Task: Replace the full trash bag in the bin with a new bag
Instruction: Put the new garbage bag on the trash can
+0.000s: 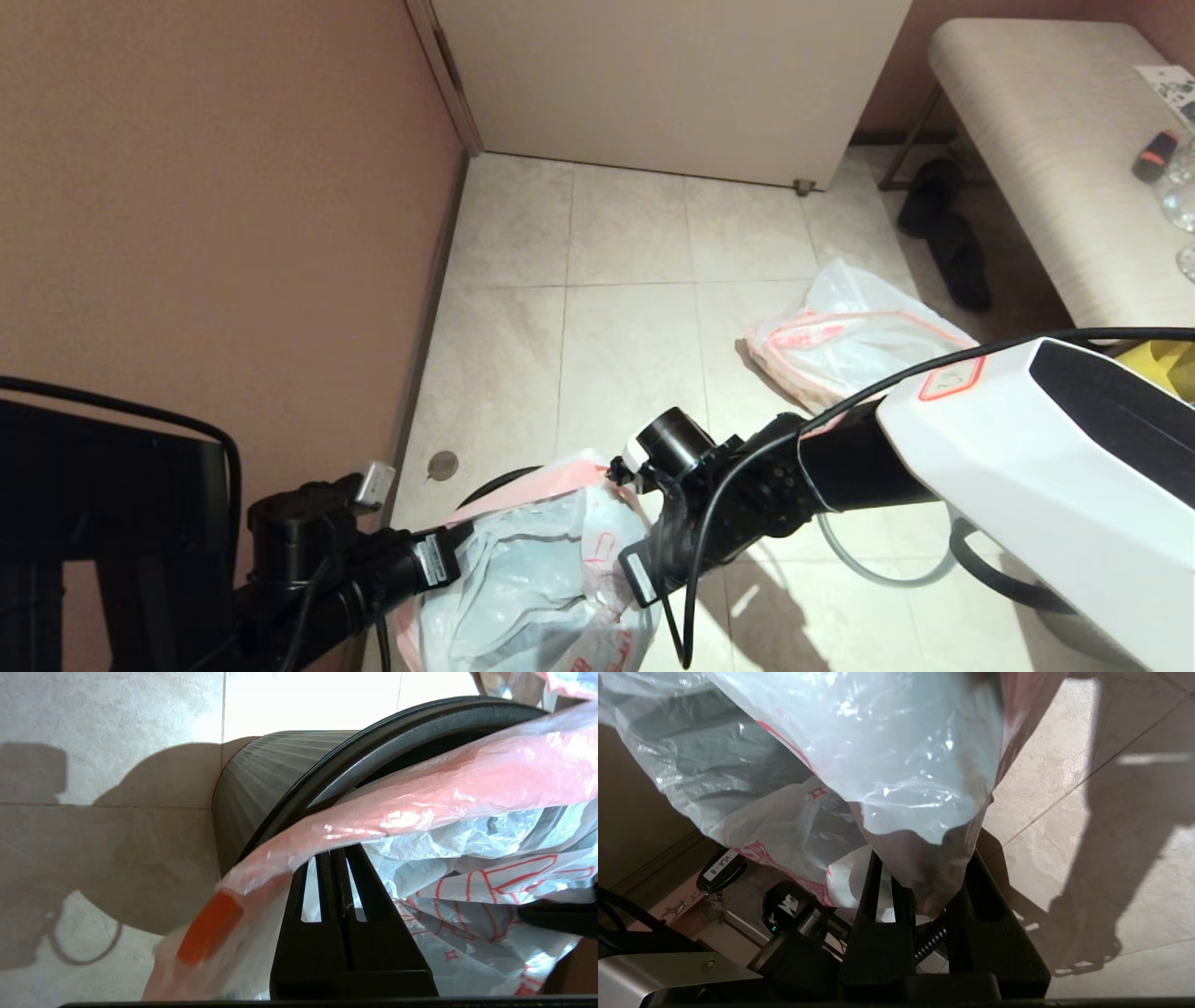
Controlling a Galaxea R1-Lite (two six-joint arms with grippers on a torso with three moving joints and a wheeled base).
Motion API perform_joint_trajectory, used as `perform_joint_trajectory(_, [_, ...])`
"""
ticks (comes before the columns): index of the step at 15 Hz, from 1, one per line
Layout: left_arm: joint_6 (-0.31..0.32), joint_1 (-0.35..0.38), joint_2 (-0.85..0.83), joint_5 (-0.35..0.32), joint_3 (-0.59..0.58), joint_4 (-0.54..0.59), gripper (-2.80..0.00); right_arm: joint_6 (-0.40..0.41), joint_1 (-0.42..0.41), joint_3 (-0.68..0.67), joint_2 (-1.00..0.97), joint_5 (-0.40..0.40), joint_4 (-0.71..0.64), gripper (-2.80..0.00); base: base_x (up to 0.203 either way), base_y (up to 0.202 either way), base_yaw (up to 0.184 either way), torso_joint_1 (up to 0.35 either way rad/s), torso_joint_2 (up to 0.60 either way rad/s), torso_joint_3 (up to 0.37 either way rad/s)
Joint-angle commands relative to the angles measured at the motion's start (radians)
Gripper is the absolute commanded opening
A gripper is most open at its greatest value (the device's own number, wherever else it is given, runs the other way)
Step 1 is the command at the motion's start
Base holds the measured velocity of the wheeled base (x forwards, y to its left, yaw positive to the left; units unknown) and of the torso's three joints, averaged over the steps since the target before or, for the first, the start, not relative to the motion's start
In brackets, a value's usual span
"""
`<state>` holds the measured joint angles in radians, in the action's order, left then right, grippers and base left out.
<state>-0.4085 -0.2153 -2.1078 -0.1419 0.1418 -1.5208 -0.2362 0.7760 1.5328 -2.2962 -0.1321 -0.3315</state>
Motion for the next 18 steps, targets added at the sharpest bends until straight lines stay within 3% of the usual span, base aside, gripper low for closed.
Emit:
perform_joint_trajectory(1, [-0.009,0.001,0.025,0.001,-0.004,-0.049,-2.80,0.000,0.000,0.000,-0.012,0.000,-0.006,-2.80,0.000,0.000,0.000,0.000,0.00,0.000])
perform_joint_trajectory(10, [-0.016,-0.002,0.039,-0.001,-0.008,-0.049,-2.80,0.000,0.014,0.002,-0.015,0.000,-0.007,-2.80,0.000,0.000,0.000,0.000,0.00,0.000])
perform_joint_trajectory(14, [-0.069,-0.034,0.109,-0.076,-0.051,-0.049,-2.80,0.001,0.006,0.016,-0.049,0.001,0.005,-2.80,0.000,0.000,0.000,0.000,0.00,0.000])
perform_joint_trajectory(18, [-0.064,-0.063,0.067,-0.081,-0.073,-0.049,-2.80,-0.001,-0.008,0.051,-0.051,0.000,0.008,-2.80,0.000,0.000,0.000,0.000,0.00,0.000])
